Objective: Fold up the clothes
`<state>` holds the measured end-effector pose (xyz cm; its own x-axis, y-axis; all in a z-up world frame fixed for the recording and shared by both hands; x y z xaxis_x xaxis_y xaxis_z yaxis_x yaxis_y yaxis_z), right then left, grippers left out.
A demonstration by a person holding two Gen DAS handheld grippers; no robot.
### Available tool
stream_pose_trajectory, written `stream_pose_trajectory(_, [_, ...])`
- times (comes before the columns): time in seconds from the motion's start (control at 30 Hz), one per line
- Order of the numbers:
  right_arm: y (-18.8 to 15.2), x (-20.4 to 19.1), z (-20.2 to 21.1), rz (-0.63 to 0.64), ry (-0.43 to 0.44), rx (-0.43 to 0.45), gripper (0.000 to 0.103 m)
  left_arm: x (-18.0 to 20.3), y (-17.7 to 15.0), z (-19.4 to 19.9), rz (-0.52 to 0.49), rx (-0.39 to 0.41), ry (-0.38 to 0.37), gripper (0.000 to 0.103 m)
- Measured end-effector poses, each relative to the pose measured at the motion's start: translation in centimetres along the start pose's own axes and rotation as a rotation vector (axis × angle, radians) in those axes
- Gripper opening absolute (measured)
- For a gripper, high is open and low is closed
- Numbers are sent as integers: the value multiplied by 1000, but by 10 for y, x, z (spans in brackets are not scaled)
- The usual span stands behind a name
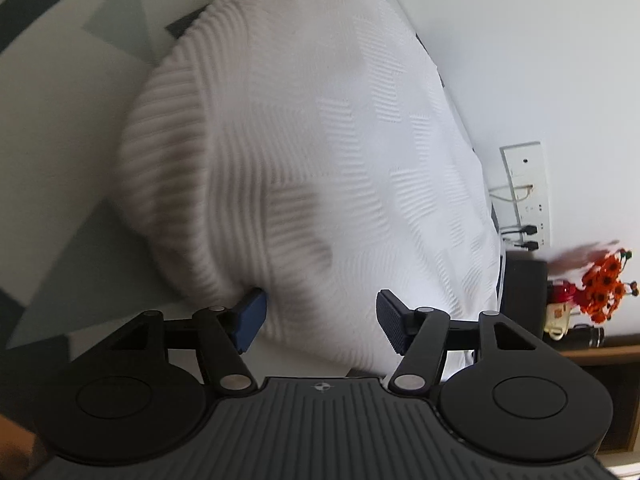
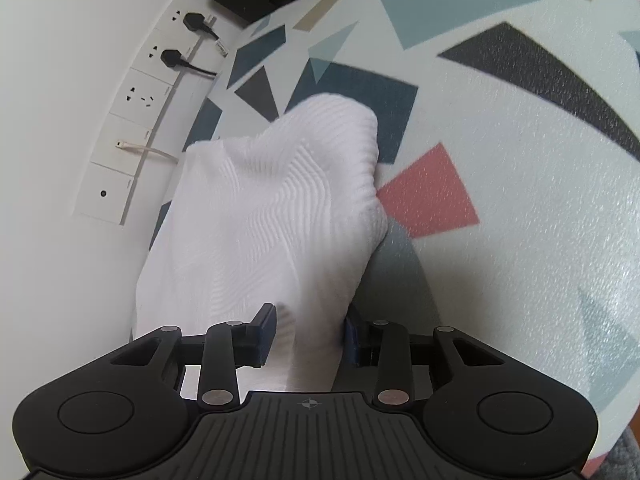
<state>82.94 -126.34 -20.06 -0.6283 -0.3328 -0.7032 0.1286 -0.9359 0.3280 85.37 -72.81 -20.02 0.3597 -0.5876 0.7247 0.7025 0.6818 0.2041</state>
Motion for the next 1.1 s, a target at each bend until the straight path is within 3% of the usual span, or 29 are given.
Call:
stream_pose_trajectory(0.07, [-3,1,-1,-13,2,-10,33,2,-1,-2,17,5,13,61])
stream_pose_trajectory(0.17, [-3,0,-3,-17,0,-10,32,1,-3,-4,51,-18,47,46])
stream_pose_trajectory(0.27, [-4,0,-4,-26,-1,-17,26,-2,-10,-9,117,-94,36,47])
stream_pose_trajectory(0.33, [-5,1,-5,-31,4,-26,26,1,-17,-13,112,-119,14,54])
stream_pose_trajectory(0.4, [-5,2,-5,-34,10,-35,26,10,-21,-23,86,-148,-22,75])
stream_pose_trajectory(0.57, [-8,1,-6,-25,15,-51,26,54,-35,-53,-128,-180,-82,75])
stream_pose_trajectory(0.67, [-7,0,-6,-26,19,-56,27,74,-39,-70,-194,-187,-96,74])
stream_pose_trajectory(0.73, [-7,-1,-5,-27,22,-59,27,75,-38,-75,-176,-181,-78,52])
stream_pose_trajectory(0.77, [-6,-2,-5,-28,23,-60,26,72,-37,-77,-160,-172,-43,22])
stream_pose_trajectory(0.8, [-6,-2,-5,-29,25,-61,22,65,-37,-76,-124,-167,-37,12])
stream_pose_trajectory(0.9, [-3,-1,-4,-35,26,-66,12,47,-38,-70,-51,-153,-31,8])
stream_pose_trajectory(1.03, [3,1,-4,-20,34,-64,5,55,-41,-54,-123,-119,-37,7])
stream_pose_trajectory(1.1, [12,-4,3,-11,59,-8,4,68,-34,-45,-150,-63,-67,6])
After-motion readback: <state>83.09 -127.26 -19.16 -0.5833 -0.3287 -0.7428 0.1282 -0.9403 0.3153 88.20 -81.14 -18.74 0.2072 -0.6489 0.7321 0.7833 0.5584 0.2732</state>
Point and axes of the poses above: each gripper's, at about its wrist camera, not at the fingertips, and z roughly against the way its jaws point, x to its right, y to its top, the point moved 2 cm from there along -z, roughly the way its jaws point, and after that the axes turned 13 degrees about x, right-handed, at the moved point
